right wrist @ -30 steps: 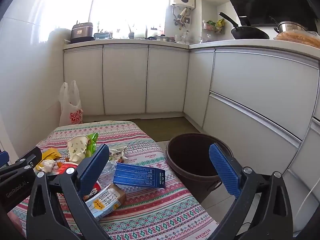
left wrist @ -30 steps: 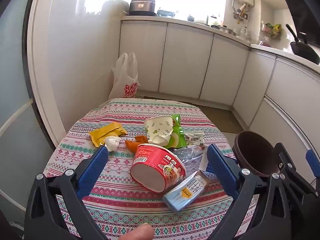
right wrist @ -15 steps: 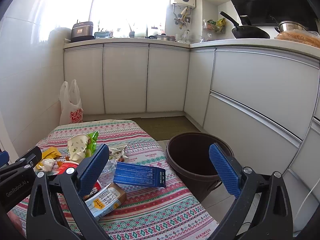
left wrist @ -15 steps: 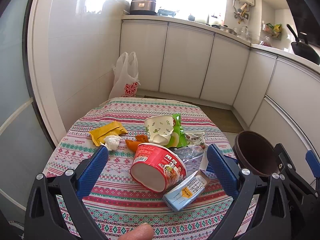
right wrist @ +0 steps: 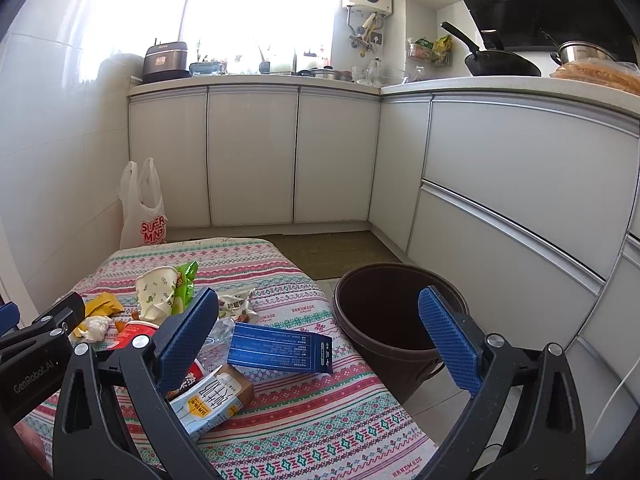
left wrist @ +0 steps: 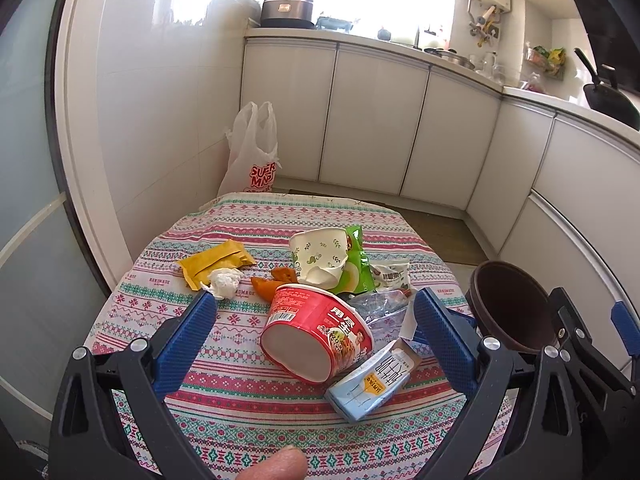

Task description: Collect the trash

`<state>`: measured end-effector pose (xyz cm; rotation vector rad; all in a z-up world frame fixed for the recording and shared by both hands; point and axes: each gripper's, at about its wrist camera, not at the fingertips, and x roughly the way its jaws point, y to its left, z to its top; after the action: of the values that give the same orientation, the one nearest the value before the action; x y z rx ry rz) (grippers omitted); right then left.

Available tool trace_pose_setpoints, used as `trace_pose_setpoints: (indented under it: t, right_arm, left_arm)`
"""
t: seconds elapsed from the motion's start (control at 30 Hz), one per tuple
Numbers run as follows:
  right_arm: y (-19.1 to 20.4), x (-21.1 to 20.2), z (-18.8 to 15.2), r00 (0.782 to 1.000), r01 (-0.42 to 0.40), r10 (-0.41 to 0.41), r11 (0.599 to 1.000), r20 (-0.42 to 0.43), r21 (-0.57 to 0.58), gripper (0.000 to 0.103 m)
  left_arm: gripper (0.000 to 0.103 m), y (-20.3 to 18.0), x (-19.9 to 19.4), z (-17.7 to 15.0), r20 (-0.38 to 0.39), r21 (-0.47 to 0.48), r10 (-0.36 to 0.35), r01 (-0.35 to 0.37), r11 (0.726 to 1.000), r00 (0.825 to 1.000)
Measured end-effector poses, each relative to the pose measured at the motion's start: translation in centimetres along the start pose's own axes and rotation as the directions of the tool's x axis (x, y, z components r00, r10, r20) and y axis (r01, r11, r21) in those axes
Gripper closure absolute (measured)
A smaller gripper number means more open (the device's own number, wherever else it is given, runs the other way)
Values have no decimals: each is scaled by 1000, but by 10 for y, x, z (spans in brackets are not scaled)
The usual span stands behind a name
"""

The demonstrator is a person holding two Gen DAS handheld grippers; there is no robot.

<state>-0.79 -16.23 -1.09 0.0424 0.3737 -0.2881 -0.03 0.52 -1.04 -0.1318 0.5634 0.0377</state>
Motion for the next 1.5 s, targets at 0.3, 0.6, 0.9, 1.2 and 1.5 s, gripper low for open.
trace_pose_setpoints:
  t: [0.3,0.6,0.9,1.2,1.5]
  right_arm:
    - [1,1,0,1000,0,0,1000,-12,-6,7]
    - [0,1,-1,1000,2,-2,1000,-17,-12,7]
    - [-1,2,-5,1000,1,-1,1000,4,-7,7]
    - [-7,10,5,997,27,-33,997,-74,-74,7]
    - [-22,28,46,984,-7,18,998,-180,61,7]
  left_arm:
    - [7,-2,2,-3,-7,2,9,-9,1000,1000]
    - [7,-1,1,-2,-3,-12,0,0,1000,1000]
    - [7,-1,3,-2,-9,-26,-5,5,1000,1000]
    - [7,3,18,-1,-97,-76,-28,20,997,995]
    - [7,22,71,-4,-313,-104,-4,-30,994,950]
